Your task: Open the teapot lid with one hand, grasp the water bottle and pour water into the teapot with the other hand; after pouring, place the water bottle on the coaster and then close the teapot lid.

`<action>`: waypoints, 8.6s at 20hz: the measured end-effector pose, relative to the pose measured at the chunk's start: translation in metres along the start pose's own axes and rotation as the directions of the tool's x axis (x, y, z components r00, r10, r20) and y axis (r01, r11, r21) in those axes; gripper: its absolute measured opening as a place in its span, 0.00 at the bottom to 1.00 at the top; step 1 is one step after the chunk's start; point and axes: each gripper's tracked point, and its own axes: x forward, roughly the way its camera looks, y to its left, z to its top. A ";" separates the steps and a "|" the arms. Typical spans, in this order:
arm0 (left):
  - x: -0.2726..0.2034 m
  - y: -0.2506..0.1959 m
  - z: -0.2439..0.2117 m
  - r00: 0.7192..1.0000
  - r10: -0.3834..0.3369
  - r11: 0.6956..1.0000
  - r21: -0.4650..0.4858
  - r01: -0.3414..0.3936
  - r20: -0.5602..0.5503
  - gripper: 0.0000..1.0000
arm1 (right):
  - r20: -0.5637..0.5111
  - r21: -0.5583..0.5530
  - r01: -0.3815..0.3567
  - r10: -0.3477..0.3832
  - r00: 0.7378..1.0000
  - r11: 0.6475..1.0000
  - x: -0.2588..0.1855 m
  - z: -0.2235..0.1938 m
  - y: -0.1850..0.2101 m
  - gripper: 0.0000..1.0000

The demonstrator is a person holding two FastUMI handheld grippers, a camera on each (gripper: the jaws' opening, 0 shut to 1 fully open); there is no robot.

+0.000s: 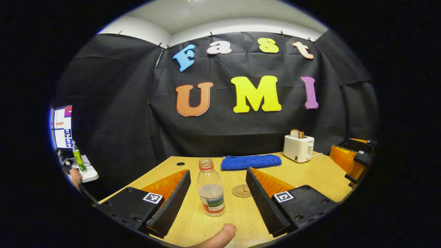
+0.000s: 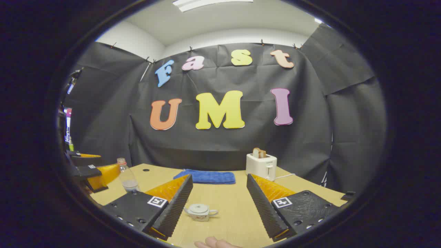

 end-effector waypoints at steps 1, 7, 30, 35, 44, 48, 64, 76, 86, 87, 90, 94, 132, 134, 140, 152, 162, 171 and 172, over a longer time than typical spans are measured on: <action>-0.001 0.001 0.001 1.000 -0.006 1.000 0.003 0.006 -0.003 1.00 | -0.007 0.003 -0.005 0.005 1.000 1.000 0.001 -0.003 0.005 0.93; -0.004 0.022 0.002 1.000 0.019 1.000 -0.012 -0.019 0.006 1.00 | -0.050 -0.004 -0.004 0.004 0.999 1.000 0.008 -0.022 0.011 0.95; 0.008 0.039 -0.020 0.997 0.046 0.999 -0.001 -0.046 -0.056 1.00 | -0.218 -0.052 -0.005 -0.006 0.976 0.999 0.097 -0.131 0.034 0.97; 0.010 0.046 -0.027 0.995 0.062 0.998 -0.018 -0.064 -0.079 1.00 | -0.253 -0.037 -0.023 0.013 0.967 0.999 0.107 -0.147 0.048 0.77; 0.012 0.048 -0.032 0.994 0.061 0.998 -0.017 -0.063 -0.094 1.00 | -0.229 -0.025 -0.078 0.070 0.971 0.997 0.116 -0.154 0.059 0.17; 0.015 0.045 -0.038 0.993 0.042 0.998 -0.036 -0.046 -0.109 1.00 | -0.222 -0.008 -0.095 0.091 0.971 0.995 0.115 -0.152 0.060 0.06; 0.046 0.017 -0.083 0.983 -0.123 0.990 -0.081 0.113 -0.138 1.00 | -0.174 0.077 -0.122 0.133 0.976 0.990 0.104 -0.128 0.057 0.00; 0.082 0.021 -0.135 0.990 -0.105 0.992 -0.084 0.097 -0.092 1.00 | -0.157 0.150 -0.130 0.153 0.976 0.980 0.080 -0.130 0.030 0.00; 0.084 0.008 -0.120 0.989 -0.147 0.989 -0.025 0.147 -0.002 0.92 | -0.128 0.159 -0.110 0.131 0.983 0.981 0.064 -0.120 0.003 0.00; 0.084 0.008 -0.121 0.988 -0.155 0.988 -0.012 0.155 0.001 0.90 | -0.126 0.156 -0.109 0.129 0.984 0.982 0.062 -0.120 0.002 0.00; 0.088 0.007 -0.120 0.990 -0.143 0.990 -0.006 0.143 -0.001 0.80 | -0.121 0.151 -0.110 0.129 0.984 0.982 0.060 -0.120 -0.002 0.00; 0.088 0.015 -0.118 0.995 -0.091 0.996 0.009 0.091 -0.031 0.78 | -0.108 0.135 -0.119 0.134 0.985 0.984 0.057 -0.114 -0.008 0.00; 0.084 -0.044 -0.114 0.965 0.136 0.167 0.965 0.202 -0.226 0.75 | -0.133 0.117 -0.039 0.055 0.990 0.992 0.075 -0.117 -0.086 0.00; 0.081 -0.050 -0.112 0.963 0.146 0.089 0.972 0.217 -0.228 0.75 | -0.126 0.107 -0.032 0.046 0.991 0.994 0.075 -0.115 -0.089 0.00; 0.078 -0.062 -0.109 0.968 0.137 -0.128 0.965 0.228 -0.210 0.75 | -0.135 0.129 -0.023 0.041 0.990 0.991 0.075 -0.116 -0.096 0.00; 0.085 -0.075 -0.086 0.973 0.157 -0.316 0.925 0.212 -0.169 0.80 | -0.143 0.163 -0.013 0.037 0.989 0.987 0.076 -0.116 -0.105 0.00; 0.084 -0.084 -0.079 0.974 0.162 -0.397 0.894 0.209 -0.155 0.76 | -0.155 0.186 -0.018 0.047 0.987 0.982 0.078 -0.119 -0.109 0.00; 0.085 -0.096 -0.061 0.981 0.154 -0.516 0.837 0.180 -0.116 0.76 | -0.153 0.206 -0.044 0.077 0.985 0.978 0.079 -0.119 -0.106 0.00; 0.086 -0.097 -0.061 0.981 0.154 -0.521 0.834 0.181 -0.116 0.75 | -0.154 0.208 -0.043 0.076 0.985 0.977 0.079 -0.119 -0.107 0.00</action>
